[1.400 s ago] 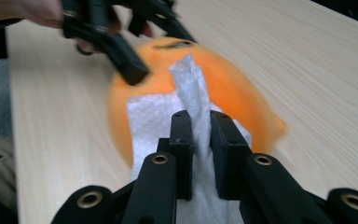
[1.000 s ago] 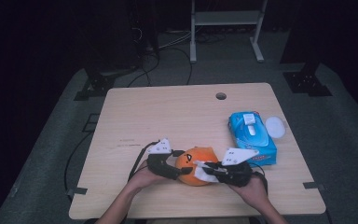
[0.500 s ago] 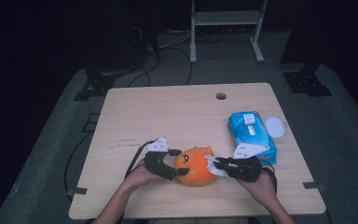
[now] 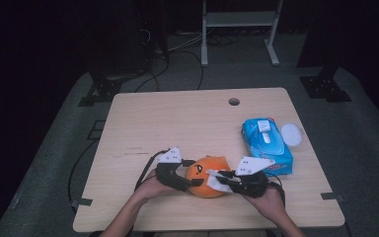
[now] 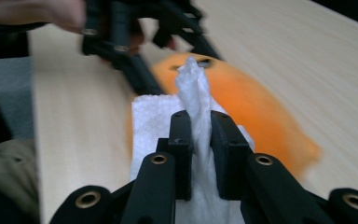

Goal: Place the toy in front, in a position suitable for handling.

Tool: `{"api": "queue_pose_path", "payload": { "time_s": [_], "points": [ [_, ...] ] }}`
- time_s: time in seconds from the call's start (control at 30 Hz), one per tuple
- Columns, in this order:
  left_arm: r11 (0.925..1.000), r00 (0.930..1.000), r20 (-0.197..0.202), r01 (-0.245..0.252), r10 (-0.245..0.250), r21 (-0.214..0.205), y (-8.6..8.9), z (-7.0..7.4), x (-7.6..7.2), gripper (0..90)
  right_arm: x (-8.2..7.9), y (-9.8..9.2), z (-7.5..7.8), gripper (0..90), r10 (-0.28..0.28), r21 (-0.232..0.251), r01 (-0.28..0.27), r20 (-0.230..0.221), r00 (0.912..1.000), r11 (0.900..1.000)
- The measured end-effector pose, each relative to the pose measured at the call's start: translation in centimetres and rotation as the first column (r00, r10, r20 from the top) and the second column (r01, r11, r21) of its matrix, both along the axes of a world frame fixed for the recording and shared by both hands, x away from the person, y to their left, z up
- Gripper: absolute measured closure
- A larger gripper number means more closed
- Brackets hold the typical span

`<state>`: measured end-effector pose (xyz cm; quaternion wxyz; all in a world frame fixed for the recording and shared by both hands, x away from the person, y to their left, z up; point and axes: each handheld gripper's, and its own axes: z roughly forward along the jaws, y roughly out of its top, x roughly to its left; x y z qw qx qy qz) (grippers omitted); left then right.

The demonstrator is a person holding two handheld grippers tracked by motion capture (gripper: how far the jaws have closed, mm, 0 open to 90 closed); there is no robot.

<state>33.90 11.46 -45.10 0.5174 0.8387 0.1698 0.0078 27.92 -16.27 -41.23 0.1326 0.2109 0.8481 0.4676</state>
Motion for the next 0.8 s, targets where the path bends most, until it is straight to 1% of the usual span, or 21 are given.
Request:
{"api": "queue_pose_path", "payload": {
  "time_s": [0.03, 0.1, 0.2, 0.23, 0.3, 0.37, 0.43, 0.47, 0.5, 0.57, 0.63, 0.7, 0.77, 0.8],
  "points": [
    [1.0000, 1.0000, -0.003, 0.001, -0.001, 0.000, 0.1, 0.0, 0.1, 23.2, 0.3, -0.5, 0.0, 78.2, -0.020, 0.001, 0.020, 0.000, 0.9998, 0.9998],
    [1.0000, 1.0000, -0.007, 0.000, 0.000, -0.008, 0.2, -0.1, 0.2, 23.2, 1.1, -1.6, -0.2, 78.2, -0.063, 0.006, 0.063, -0.016, 0.9979, 0.9980],
    [0.9999, 1.0000, -0.008, 0.004, -0.004, -0.010, 0.2, -0.2, 0.3, 23.1, 1.5, -2.5, -0.6, 78.2, -0.091, 0.000, 0.091, -0.031, 0.9954, 0.9958],
    [1.0000, 0.9999, -0.013, 0.005, -0.005, -0.003, 0.2, 0.0, 0.3, 22.9, 1.5, -2.5, -0.6, 78.2, -0.087, -0.001, 0.087, -0.033, 0.9956, 0.9962],
    [0.9999, 0.9996, -0.027, 0.009, -0.008, 0.005, 0.0, 0.4, 0.2, 17.9, 1.2, -2.2, -0.7, 78.2, -0.079, -0.013, 0.079, -0.026, 0.9965, 0.9968],
    [0.9999, 0.9990, -0.043, 0.008, -0.008, 0.006, -0.2, 1.0, 0.0, 12.4, 0.9, -1.9, -0.7, 78.2, -0.069, -0.013, 0.069, -0.024, 0.9973, 0.9976],
    [0.9999, 0.9991, -0.043, 0.006, -0.006, 0.014, -0.4, 1.1, -0.2, 10.9, 0.3, -1.4, -0.6, 78.1, -0.047, -0.007, 0.047, -0.029, 0.9985, 0.9989],
    [0.9997, 0.9992, -0.038, 0.011, -0.010, 0.021, -0.5, 1.0, -0.2, 10.6, 0.0, -1.1, -0.5, 78.0, -0.027, 0.001, 0.027, -0.030, 0.9992, 0.9996],
    [0.9995, 0.9992, -0.036, 0.019, -0.018, 0.026, -0.4, 0.9, -0.2, 10.5, -0.3, -0.8, -0.5, 77.7, -0.006, 0.007, 0.007, -0.029, 0.9995, 1.0000],
    [0.9986, 0.9992, -0.018, 0.037, -0.036, 0.037, -0.2, 0.8, -0.3, 12.4, -0.9, 0.0, -0.4, 77.7, 0.030, 0.000, -0.030, -0.018, 0.9994, 0.9995],
    [0.9978, 0.9990, -0.001, 0.044, -0.044, 0.049, -0.1, 0.8, -0.4, 15.9, -1.1, 0.3, -0.3, 77.7, 0.049, -0.005, -0.049, -0.008, 0.9988, 0.9988],
    [0.9973, 0.9985, 0.015, 0.051, -0.052, 0.054, 0.1, 0.6, -0.4, 19.9, -1.0, 0.3, -0.2, 77.8, 0.048, -0.005, -0.048, -0.008, 0.9988, 0.9988],
    [0.9976, 0.9986, 0.011, 0.052, -0.052, 0.046, 0.3, 0.4, -0.3, 22.0, -0.6, -0.1, -0.2, 77.9, 0.031, 0.005, -0.031, -0.014, 0.9994, 0.9995],
    [0.9973, 0.9983, 0.013, 0.056, -0.057, 0.048, 0.3, 0.4, -0.2, 22.6, -0.4, -0.4, -0.2, 77.9, 0.019, 0.014, -0.019, -0.018, 0.9997, 0.9997]
  ]
}}
